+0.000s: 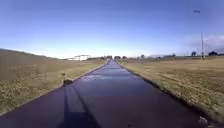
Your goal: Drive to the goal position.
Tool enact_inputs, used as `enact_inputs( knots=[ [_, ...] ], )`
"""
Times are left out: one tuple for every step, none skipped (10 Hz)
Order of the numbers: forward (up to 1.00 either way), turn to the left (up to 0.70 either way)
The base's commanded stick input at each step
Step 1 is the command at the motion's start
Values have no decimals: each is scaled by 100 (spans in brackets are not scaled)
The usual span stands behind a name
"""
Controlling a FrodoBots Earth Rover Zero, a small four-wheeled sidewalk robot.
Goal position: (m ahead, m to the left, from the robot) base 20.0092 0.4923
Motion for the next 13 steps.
enact_inputs(
  knots=[
    [100,0],
    [100,0],
    [100,0],
    [100,0],
    [100,0],
    [100,0],
    [100,0],
    [100,0],
    [100,0],
    [100,0],
    [100,0],
    [100,0],
    [100,0]
  ],
)
